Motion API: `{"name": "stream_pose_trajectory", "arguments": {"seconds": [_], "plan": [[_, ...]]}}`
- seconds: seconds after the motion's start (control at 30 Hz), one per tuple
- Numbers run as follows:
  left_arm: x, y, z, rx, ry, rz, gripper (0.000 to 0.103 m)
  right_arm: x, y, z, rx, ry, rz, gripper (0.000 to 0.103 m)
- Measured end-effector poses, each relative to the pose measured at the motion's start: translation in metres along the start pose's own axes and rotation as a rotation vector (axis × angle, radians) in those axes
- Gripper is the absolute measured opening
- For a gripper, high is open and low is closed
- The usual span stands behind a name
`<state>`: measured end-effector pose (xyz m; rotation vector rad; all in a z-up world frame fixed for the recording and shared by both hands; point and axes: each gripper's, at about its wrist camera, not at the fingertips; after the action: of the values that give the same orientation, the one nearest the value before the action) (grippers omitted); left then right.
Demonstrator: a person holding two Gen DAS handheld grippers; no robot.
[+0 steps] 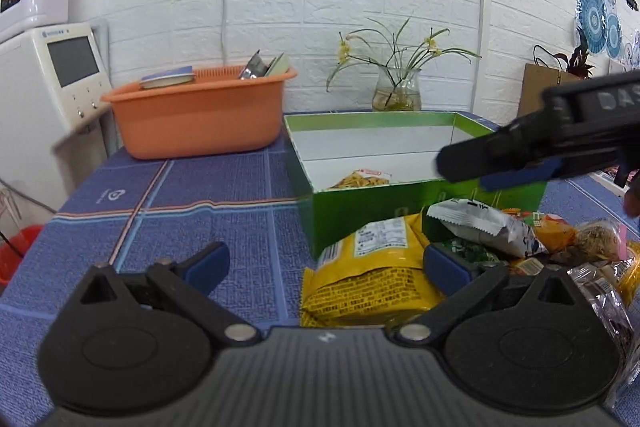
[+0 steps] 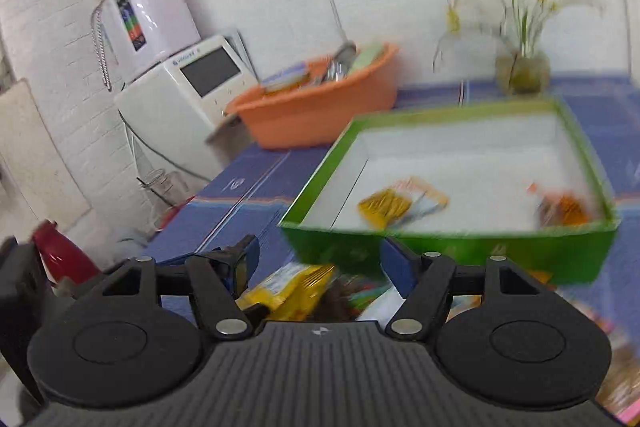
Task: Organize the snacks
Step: 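Grasp the yellow chip bag with both tools together, then carry the yellow chip bag into the green box and release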
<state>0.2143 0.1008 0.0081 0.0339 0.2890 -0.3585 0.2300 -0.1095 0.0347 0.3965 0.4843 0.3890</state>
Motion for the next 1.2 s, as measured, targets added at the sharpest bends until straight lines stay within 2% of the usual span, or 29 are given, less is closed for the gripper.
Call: {"name": "stream_pose_trajectory", "arguments": {"seconds": [0.1, 0.23, 0.3, 0.4, 0.43, 0.47, 0.5, 0.53, 0.57, 0.67, 0.8, 1.0, 1.1, 1.2], "plan": [[-0.001, 0.0, -0.002, -0.014, -0.005, -0.052, 0.103, 0.022, -0.008, -0.007, 0.207, 0.113, -0.016, 0.103], [-0.006, -0.004, -0.002, -0.015, -0.038, -0.124, 0.103, 0.032, -0.012, -0.013, 0.361, 0.129, -0.004, 0.103], [0.0, -0.005, -0.005, -0.012, -0.016, -0.122, 0.103, 0.034, -0.006, -0.011, 0.33, 0.147, -0.007, 0.103], [0.02, -0.003, -0.013, -0.033, 0.064, -0.075, 0.103, 0.038, 0.006, -0.01, 0.235, 0.174, 0.007, 0.103], [0.026, 0.0, -0.016, -0.058, 0.089, -0.056, 0.101, 0.04, 0.007, -0.01, 0.205, 0.177, 0.003, 0.103], [0.032, 0.003, -0.019, -0.078, 0.113, -0.049, 0.09, 0.041, 0.011, -0.01, 0.175, 0.179, 0.003, 0.103], [0.036, 0.006, -0.022, -0.104, 0.139, -0.06, 0.081, 0.043, 0.015, -0.01, 0.14, 0.181, 0.009, 0.093], [0.04, 0.009, -0.023, -0.136, 0.16, -0.063, 0.061, 0.049, 0.016, -0.011, 0.102, 0.191, 0.023, 0.057], [0.04, 0.011, -0.024, -0.151, 0.163, -0.038, 0.058, 0.05, 0.018, -0.012, 0.08, 0.187, 0.027, 0.054], [0.034, 0.019, -0.021, -0.198, 0.152, -0.047, 0.052, 0.042, 0.023, -0.014, 0.038, 0.151, 0.049, 0.049], [0.012, 0.011, -0.01, -0.159, 0.068, -0.034, 0.052, 0.019, 0.029, -0.013, 0.005, 0.068, 0.103, 0.048], [-0.017, -0.005, 0.008, -0.133, -0.052, -0.074, 0.051, -0.022, 0.023, -0.011, 0.033, -0.071, 0.188, 0.048], [-0.015, -0.018, 0.024, -0.093, -0.065, -0.113, 0.051, -0.034, 0.011, -0.005, 0.07, -0.133, 0.197, 0.048], [0.004, -0.031, 0.046, -0.061, -0.066, -0.143, 0.051, -0.036, -0.01, 0.013, 0.144, -0.186, 0.191, 0.048]]}}
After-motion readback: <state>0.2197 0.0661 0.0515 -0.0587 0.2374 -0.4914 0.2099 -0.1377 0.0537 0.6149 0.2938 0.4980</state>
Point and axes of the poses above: each gripper's, at about its wrist camera, not at the fingertips, and x roughly the way its jaws point, y to its left, z to its top, and after that the axes turned 10 degrees about -y, right-handed
